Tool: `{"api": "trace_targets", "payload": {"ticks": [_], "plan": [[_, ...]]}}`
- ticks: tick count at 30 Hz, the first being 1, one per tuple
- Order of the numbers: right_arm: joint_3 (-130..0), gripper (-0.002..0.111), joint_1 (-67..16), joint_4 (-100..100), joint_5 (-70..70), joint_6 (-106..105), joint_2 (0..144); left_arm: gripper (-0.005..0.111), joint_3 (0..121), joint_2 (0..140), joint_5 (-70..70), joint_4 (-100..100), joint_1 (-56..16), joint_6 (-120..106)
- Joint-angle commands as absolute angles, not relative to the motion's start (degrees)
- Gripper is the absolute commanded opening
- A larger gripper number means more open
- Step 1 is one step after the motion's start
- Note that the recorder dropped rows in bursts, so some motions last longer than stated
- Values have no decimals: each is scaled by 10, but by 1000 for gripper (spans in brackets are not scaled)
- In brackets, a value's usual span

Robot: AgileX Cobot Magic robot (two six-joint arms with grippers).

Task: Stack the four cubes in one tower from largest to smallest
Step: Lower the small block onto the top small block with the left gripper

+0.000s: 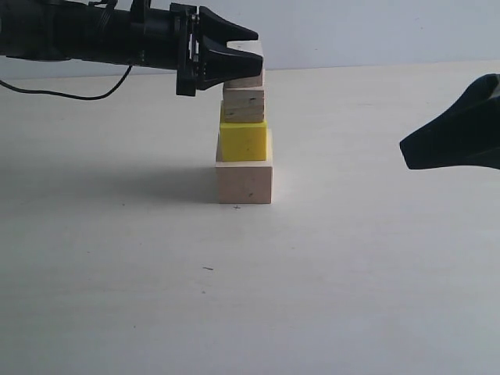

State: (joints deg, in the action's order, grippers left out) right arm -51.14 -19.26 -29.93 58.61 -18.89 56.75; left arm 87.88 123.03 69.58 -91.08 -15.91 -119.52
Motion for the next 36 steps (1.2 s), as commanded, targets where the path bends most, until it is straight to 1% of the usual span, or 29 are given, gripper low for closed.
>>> {"api": "trace_targets", "payload": {"ticks": [1,6,13,19,30,36], "plan": [[-511,0,-193,-297,581,-195,569,62,883,1226,700,-920,-160,-1195],[-511,0,-193,-296,581,-195,569,65,883,1224,700,-932,-160,-1195],[-511,0,-193,-296,581,-195,569,65,883,1210,700,-929,-160,-1195],[-511,0,-193,-296,581,-195,569,65,883,1210,700,-889,-158,-1161],[-511,0,-193,-296,581,-195,569,65,883,1210,700,-886,-132,-1135],[-511,0,-193,-296,581,-195,569,65,883,1210,700,-885,-132,-1135]]}}
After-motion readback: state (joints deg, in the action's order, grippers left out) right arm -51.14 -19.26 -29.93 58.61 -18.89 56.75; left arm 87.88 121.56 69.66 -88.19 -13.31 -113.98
